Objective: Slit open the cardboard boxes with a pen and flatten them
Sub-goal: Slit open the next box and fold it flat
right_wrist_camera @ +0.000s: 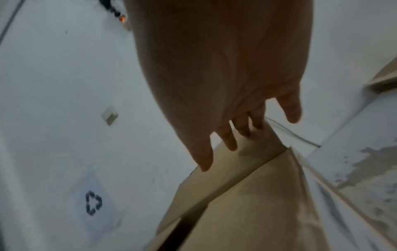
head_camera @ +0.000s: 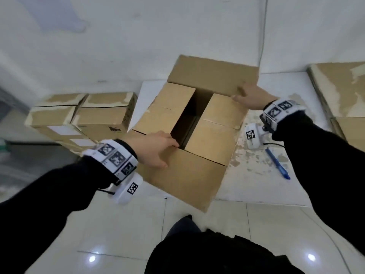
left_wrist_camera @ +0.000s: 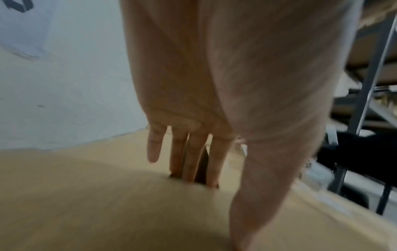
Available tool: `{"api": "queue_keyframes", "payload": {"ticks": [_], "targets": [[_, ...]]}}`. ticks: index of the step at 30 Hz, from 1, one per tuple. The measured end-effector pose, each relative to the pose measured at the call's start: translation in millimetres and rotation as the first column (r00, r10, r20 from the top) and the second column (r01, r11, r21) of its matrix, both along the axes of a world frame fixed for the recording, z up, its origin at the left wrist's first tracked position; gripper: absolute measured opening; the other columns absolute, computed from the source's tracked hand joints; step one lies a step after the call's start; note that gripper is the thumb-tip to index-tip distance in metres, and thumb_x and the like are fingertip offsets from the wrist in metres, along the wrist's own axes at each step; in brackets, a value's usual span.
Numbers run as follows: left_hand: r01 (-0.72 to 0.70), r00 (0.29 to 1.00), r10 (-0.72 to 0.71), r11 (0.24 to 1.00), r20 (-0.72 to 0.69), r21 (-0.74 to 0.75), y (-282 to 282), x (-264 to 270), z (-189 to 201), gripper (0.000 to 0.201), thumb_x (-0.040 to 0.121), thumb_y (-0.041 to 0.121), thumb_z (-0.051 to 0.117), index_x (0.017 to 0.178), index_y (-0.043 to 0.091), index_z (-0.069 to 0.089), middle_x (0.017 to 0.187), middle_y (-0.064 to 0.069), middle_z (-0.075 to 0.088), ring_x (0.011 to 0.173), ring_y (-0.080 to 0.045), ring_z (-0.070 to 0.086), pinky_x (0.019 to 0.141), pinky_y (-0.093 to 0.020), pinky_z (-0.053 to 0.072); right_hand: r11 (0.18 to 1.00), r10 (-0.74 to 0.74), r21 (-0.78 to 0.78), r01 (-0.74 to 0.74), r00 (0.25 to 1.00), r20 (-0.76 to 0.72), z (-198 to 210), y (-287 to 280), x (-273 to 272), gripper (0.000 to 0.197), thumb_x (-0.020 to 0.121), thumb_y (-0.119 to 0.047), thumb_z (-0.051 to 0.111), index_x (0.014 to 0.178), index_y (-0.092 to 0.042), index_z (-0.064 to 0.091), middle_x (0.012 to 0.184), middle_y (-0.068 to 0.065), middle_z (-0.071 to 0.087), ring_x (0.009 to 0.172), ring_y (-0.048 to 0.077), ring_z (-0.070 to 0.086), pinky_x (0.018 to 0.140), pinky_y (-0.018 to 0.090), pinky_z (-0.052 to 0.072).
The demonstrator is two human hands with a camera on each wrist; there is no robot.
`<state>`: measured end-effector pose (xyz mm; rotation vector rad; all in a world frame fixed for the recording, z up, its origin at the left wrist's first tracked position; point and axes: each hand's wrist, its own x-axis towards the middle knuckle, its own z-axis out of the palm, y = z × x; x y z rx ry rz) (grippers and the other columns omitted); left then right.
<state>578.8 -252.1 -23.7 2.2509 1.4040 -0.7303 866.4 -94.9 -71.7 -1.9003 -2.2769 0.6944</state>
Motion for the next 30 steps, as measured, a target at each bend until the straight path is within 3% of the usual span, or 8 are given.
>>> {"api": "queue_keyframes", "payload": {"ticks": [7, 10, 14, 20, 23, 25, 27, 30], "targets": [[0.365, 0.924, -0.306, 0.886, -0.229, 0.288, 20.8, 6.3, -49.8, 0.052, 0.083, 0.064, 0.050, 0.104, 0.018, 0.061, 0.099, 0.001, 0.057, 0.100, -0.019, 0.049, 0.103, -0.038, 0.026, 0.981, -0.057, -0.173, 0.085, 0.985, 0.160, 5.9, 6.6, -19.2, 0.054, 0.099, -0.044, 0.034, 0.140, -0.008, 0.036, 0.143, 0.015, 0.042, 0.129, 0.032, 0.041, 0.105, 0.038, 0.028], [0.390, 0.918, -0.330, 0.851, -0.218, 0.352, 25.5, 11.7, -58.1, 0.050, 0.087, 0.061, 0.048, 0.103, 0.015, 0.062, 0.101, -0.002, 0.059, 0.101, -0.021, 0.049, 0.100, -0.038, 0.026, 0.984, 0.153, -0.104, -0.144, 0.985, 0.083, 23.9, -14.2, -60.1, 0.045, 0.103, -0.027, 0.032, 0.142, -0.004, 0.037, 0.148, 0.014, 0.035, 0.137, 0.028, 0.032, 0.109, 0.032, 0.020], [0.353, 0.935, -0.301, 0.841, -0.189, 0.410, 24.5, 18.4, -64.6, 0.052, 0.088, 0.059, 0.048, 0.112, 0.014, 0.060, 0.112, -0.007, 0.059, 0.110, -0.025, 0.048, 0.102, -0.040, 0.026, 0.867, 0.493, -0.322, -0.381, 0.751, 0.440, 37.6, -51.2, -112.6, 0.055, 0.101, -0.047, 0.019, 0.141, -0.015, 0.041, 0.146, 0.005, 0.040, 0.135, 0.025, 0.036, 0.110, 0.042, 0.024], [0.402, 0.901, -0.245, 0.781, -0.358, 0.478, 16.3, 14.2, -49.5, 0.084, 0.077, 0.080, 0.041, 0.129, 0.015, 0.052, 0.131, -0.011, 0.049, 0.128, -0.030, 0.037, 0.112, -0.052, 0.010, 0.980, 0.164, 0.003, -0.198, 0.818, 0.551, 120.3, -90.8, -64.4, 0.034, 0.100, -0.025, 0.030, 0.111, -0.007, 0.057, 0.120, 0.014, 0.057, 0.112, 0.029, 0.051, 0.102, 0.041, 0.030], [0.392, 0.898, -0.169, 0.725, -0.405, 0.566, 16.1, -12.8, -24.5, 0.096, 0.070, 0.086, 0.042, 0.137, 0.017, 0.043, 0.143, -0.015, 0.040, 0.138, -0.037, 0.026, 0.113, -0.060, -0.006, 0.992, 0.051, -0.123, 0.035, 0.771, 0.635, 112.4, -121.0, -32.8, 0.045, 0.102, -0.033, 0.028, 0.124, -0.002, 0.053, 0.130, 0.020, 0.054, 0.112, 0.030, 0.051, 0.102, 0.036, 0.036], [0.306, 0.913, -0.048, 0.738, -0.405, 0.602, 20.6, -45.7, -11.6, 0.104, 0.065, 0.088, 0.044, 0.143, 0.021, 0.034, 0.149, -0.018, 0.032, 0.142, -0.039, 0.018, 0.111, -0.061, -0.013, 0.935, -0.084, -0.253, 0.250, 0.847, 0.525, 86.2, -131.9, -31.4, 0.062, 0.099, -0.047, 0.030, 0.143, -0.003, 0.034, 0.147, 0.019, 0.037, 0.129, 0.033, 0.041, 0.106, 0.039, 0.034], [0.163, 0.938, 0.060, 0.795, -0.343, 0.584, 28.7, -80.8, -11.6, 0.112, 0.060, 0.090, 0.046, 0.148, 0.025, 0.021, 0.150, -0.019, 0.029, 0.141, -0.042, 0.019, 0.114, -0.060, -0.007, 0.815, -0.358, -0.395, 0.424, 0.904, 0.231, 52.6, -132.0, -37.9, 0.077, 0.094, -0.055, 0.038, 0.149, -0.004, 0.018, 0.154, 0.017, 0.023, 0.130, 0.040, 0.039, 0.096, 0.047, 0.046], [-0.103, 0.990, 0.130, 0.929, -0.053, 0.355, 43.7, -120.4, -33.2, 0.127, 0.057, 0.081, 0.063, 0.151, 0.029, -0.005, 0.146, -0.017, 0.035, 0.128, -0.037, 0.041, 0.109, -0.050, 0.029, 0.729, -0.610, -0.419, 0.542, 0.792, -0.038, 17.9, -126.6, -52.0, 0.074, 0.093, -0.042, 0.054, 0.143, 0.004, 0.026, 0.145, 0.026, 0.033, 0.107, 0.047, 0.056, 0.073, 0.050, 0.057]]}}
